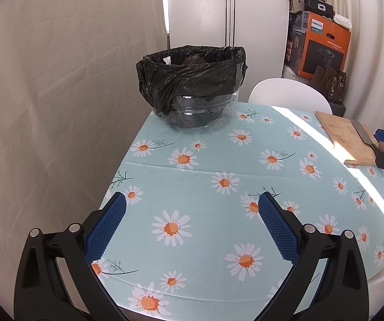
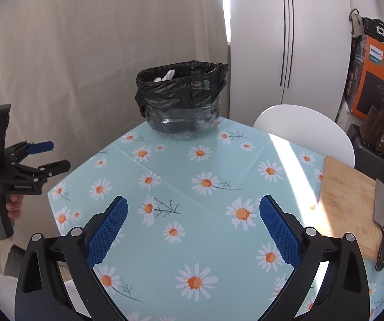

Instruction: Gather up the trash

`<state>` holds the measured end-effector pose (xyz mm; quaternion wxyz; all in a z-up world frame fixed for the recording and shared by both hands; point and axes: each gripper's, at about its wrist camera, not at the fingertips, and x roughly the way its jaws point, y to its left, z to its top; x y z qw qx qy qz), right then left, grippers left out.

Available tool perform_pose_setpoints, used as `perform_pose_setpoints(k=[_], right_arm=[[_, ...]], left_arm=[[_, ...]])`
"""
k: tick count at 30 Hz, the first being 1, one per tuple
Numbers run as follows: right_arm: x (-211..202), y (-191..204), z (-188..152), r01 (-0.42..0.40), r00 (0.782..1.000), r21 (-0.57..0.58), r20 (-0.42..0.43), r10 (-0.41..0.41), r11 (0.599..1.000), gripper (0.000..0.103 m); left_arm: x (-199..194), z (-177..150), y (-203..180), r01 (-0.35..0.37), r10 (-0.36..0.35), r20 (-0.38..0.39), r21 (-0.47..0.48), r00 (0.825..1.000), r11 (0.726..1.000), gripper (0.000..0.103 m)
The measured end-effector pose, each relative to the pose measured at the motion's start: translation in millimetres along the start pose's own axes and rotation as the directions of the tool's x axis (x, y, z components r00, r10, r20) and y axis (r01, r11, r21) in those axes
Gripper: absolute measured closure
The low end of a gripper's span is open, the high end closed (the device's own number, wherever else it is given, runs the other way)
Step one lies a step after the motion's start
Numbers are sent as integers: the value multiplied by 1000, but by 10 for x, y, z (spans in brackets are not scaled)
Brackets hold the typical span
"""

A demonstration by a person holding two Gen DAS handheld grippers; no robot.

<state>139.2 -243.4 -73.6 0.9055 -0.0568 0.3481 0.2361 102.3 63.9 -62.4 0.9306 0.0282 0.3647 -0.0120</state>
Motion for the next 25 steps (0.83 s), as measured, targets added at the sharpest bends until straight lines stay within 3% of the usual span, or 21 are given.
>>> perform_pose_setpoints(k=[12, 25], right_arm=[[51, 74, 5, -5, 1000, -22, -9, 5, 1000, 8], [130, 66, -33, -15, 1000, -23, -24, 15, 1000, 8]], left_arm=[[-23, -48, 39, -19, 19, -5, 11, 1000, 1000, 6], [-89, -42, 171, 12, -11, 22, -57, 1000, 998, 6]])
